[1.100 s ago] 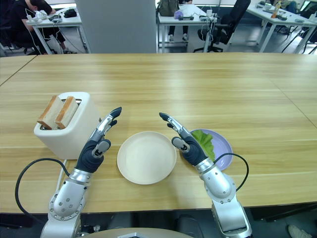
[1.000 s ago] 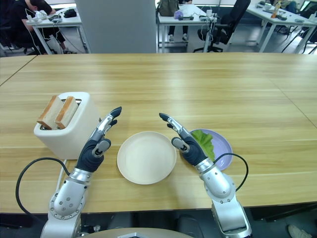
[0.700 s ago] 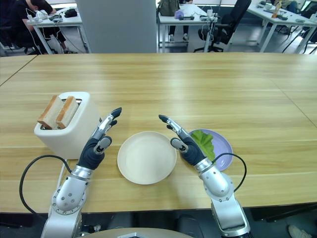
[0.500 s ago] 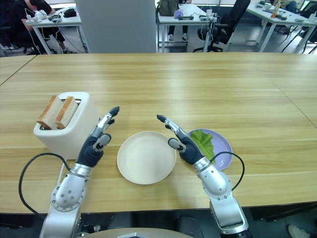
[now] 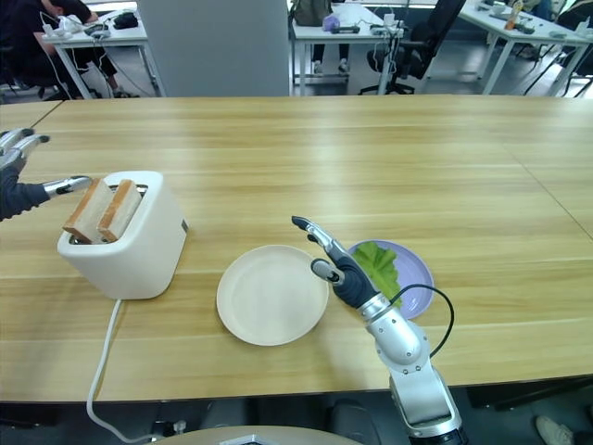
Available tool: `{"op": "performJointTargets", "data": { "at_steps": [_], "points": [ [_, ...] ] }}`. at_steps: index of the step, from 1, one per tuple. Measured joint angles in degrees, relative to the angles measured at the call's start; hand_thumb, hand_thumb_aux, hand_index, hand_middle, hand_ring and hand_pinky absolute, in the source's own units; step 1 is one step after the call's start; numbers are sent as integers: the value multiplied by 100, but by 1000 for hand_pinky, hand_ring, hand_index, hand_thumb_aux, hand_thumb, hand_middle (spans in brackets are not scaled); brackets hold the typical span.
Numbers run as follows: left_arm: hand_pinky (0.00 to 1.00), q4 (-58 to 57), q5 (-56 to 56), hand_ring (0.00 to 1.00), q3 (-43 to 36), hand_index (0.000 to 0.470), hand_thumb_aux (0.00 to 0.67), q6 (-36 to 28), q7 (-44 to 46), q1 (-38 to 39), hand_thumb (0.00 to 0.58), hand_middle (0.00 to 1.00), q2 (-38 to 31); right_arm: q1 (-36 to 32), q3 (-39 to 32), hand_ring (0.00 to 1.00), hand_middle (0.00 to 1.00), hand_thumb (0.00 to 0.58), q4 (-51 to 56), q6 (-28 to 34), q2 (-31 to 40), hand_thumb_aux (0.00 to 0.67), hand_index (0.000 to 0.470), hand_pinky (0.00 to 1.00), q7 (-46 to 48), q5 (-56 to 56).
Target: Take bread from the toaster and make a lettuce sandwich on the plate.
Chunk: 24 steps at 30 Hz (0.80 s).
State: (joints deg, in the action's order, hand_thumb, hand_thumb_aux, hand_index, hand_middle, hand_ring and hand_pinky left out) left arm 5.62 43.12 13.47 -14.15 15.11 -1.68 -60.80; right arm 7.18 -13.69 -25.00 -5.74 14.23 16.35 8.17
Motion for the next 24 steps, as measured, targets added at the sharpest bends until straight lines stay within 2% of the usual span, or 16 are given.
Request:
{"op": "performJointTargets", "data": {
  "at_steps": [11,19,20,21,22,23,24],
  "points": [
    [0,-1370,426,0,-1202,0,0,310,-11,-666,0,0,-33,20,-8,0,0,0,5,0,16,0,0,0,6,4],
    [0,-1779,500,0,-1549,0,0,393,-98,-872,0,0,39,28,-17,0,0,0,-1,1,24,0,0,0,19,4],
    [0,-1820,497,0,-1558,119,173,407,-103,-903,261,0,60,29,-20,0,0,0,-3,1,25,0,0,0,19,4],
    [0,-1835,490,0,-1561,202,294,421,-119,-916,398,0,82,32,-21,0,0,0,-6,1,26,0,0,0,19,4],
    [0,-1829,451,0,-1560,202,294,468,-159,-943,398,0,115,37,-21,0,0,0,-11,2,32,0,0,0,19,4],
    [0,-1805,413,0,-1559,460,670,517,-221,-978,580,0,149,38,-24,0,0,0,-19,2,37,0,0,0,20,4],
    [0,-1777,367,0,-1549,460,670,558,-297,-1022,580,0,184,38,-29,0,0,0,-29,2,38,0,0,0,21,4]
  ]
}}
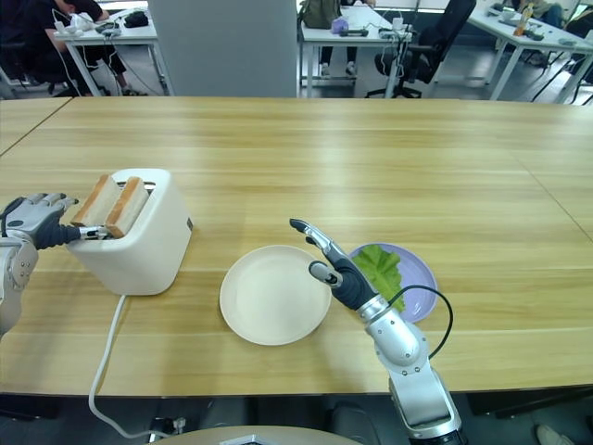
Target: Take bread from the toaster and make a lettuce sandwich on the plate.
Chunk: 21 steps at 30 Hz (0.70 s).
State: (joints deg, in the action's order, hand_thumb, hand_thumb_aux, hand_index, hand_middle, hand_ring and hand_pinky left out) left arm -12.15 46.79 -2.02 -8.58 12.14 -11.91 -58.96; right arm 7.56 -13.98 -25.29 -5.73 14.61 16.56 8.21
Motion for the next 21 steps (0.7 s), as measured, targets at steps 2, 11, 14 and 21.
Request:
{"op": "performJointTargets", "data": {
  "at_steps": [2,11,14,21],
  "points": [
    [129,125,-86,129,88,460,670,54,-200,-17,580,129,76,1,-9,0,0,0,-10,1,3,0,0,0,2,0],
    [1000,365,-675,1000,568,460,670,294,-715,-100,580,1000,234,2,-51,0,0,0,-13,2,26,0,0,0,2,10],
    [1000,393,-836,1000,734,460,670,339,-834,-98,580,1000,264,1,-85,0,0,0,-13,0,44,0,0,0,2,20],
    [1000,1028,-1239,1000,1584,460,670,477,-1094,-161,580,1000,252,-261,153,0,0,0,23,-357,812,0,0,0,3,616]
  ]
}}
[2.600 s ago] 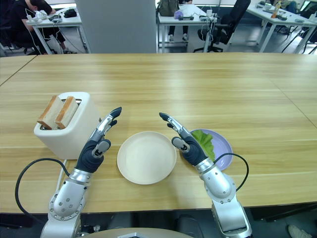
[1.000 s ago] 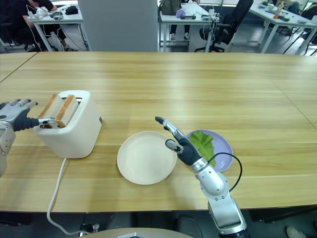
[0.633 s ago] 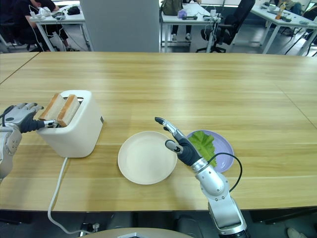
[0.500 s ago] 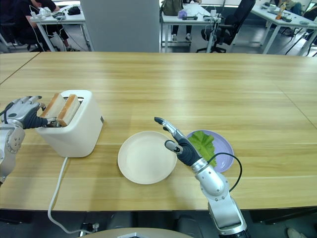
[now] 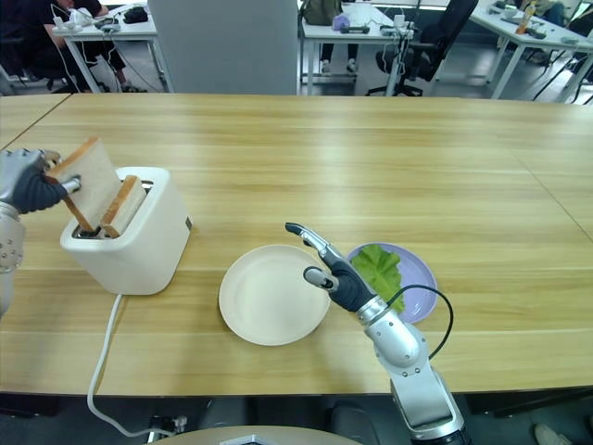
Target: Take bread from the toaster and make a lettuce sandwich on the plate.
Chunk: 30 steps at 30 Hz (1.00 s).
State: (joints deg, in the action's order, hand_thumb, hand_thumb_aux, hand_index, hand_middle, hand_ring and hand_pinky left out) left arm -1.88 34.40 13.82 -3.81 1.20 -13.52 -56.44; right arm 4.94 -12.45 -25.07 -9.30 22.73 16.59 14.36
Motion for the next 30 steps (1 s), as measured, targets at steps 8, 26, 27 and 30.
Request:
{"op": "performJointTargets", "data": {
  "at_steps": [8,26,27,30],
  "points": [
    [1000,1934,-1118,1000,975,460,670,-356,613,-267,580,1000,367,-707,589,0,0,0,2191,-1653,2014,0,0,0,-742,1659],
    [1000,4343,-2511,1000,-1157,460,670,-2524,1786,234,580,1000,2601,-2095,-879,0,0,0,6846,-2879,2605,0,0,0,-3828,4067],
    [1000,4340,-2486,1000,-1315,460,670,-2541,1779,304,580,1000,2684,-2140,-949,0,0,0,6962,-2853,2601,0,0,0,-3929,4118],
    [1000,4171,-2328,1000,-1869,460,670,-2521,1748,536,580,1000,2891,-2279,-1150,0,0,62,7290,-2739,2571,37,25,0,-4262,4261]
  ]
}}
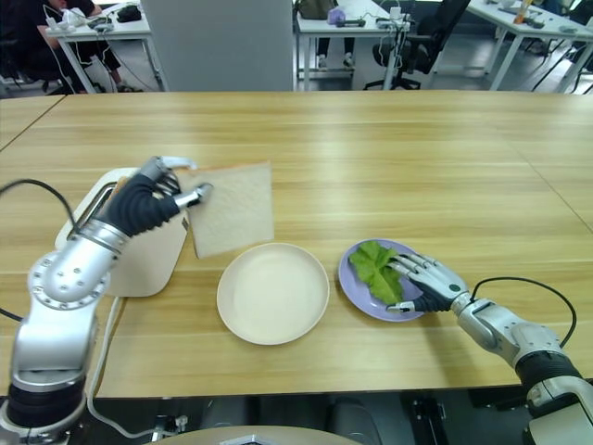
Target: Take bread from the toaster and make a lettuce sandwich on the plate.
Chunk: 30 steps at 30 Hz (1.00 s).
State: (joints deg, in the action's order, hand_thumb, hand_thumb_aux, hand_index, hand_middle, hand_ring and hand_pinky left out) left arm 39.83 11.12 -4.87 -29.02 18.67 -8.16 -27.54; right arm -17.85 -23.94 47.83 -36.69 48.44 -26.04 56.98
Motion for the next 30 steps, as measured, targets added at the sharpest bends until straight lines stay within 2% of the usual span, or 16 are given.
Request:
{"op": "performJointTargets", "data": {
  "at_steps": [1,2,3,4,5,6,8,9,10,16,17,18,24,30],
  "points": [
    [1000,-157,48,1000,-230,460,670,42,-13,99,580,1000,70,-14,-57,0,0,278,70,45,-12,187,128,0,-109,22],
    [1000,-305,95,1000,-398,460,670,69,-19,197,580,1000,128,-20,-91,0,0,278,117,82,-32,187,128,0,-180,30],
    [1000,-528,159,1000,-576,460,670,124,-41,291,580,1000,199,-34,-131,0,0,390,188,123,-59,286,197,0,-264,46],
    [1000,-726,204,1000,-707,460,670,155,-57,349,580,1000,242,-59,-169,0,0,452,245,147,-82,355,244,0,-309,62],
    [1000,-904,255,1000,-816,460,670,192,-69,396,580,1000,263,-88,-218,0,0,452,292,159,-99,355,244,0,-371,63],
    [1000,-1070,288,1000,-894,460,670,237,-75,433,580,1000,277,-135,-244,0,0,484,297,155,-106,397,272,0,-443,60],
    [1000,-1424,374,1000,-1029,460,670,323,-97,437,580,1000,337,-242,-281,0,0,559,335,174,-105,541,372,0,-493,58],
    [1000,-1622,398,1000,-1087,460,670,391,-107,443,580,1000,365,-245,-292,0,0,559,340,169,-105,541,372,0,-508,42],
    [1000,-1811,434,1000,-1142,460,670,441,-117,447,580,1000,376,-249,-300,0,0,580,341,168,-107,670,460,0,-520,15],
    [1000,-2889,735,1000,-1553,460,670,823,-143,494,580,1000,391,-255,-332,0,0,580,342,101,-110,670,460,0,-543,-74],
    [502,-2992,852,502,-1644,188,273,913,-169,494,377,502,377,-244,-332,0,0,580,337,88,-109,670,460,0,-543,-120],
    [0,-3071,1023,0,-1744,0,0,1012,-218,494,0,0,343,-238,-332,0,0,580,333,57,-109,670,460,0,-543,-154],
    [0,-3137,1969,0,-2026,0,0,1441,-478,409,0,0,-72,-228,-275,0,0,580,95,-151,24,670,460,0,-538,-361],
    [0,-2698,2768,0,-1849,0,0,1703,-741,219,0,0,-390,-206,158,0,0,580,-807,-247,251,670,460,0,-376,-747]
  ]
}}
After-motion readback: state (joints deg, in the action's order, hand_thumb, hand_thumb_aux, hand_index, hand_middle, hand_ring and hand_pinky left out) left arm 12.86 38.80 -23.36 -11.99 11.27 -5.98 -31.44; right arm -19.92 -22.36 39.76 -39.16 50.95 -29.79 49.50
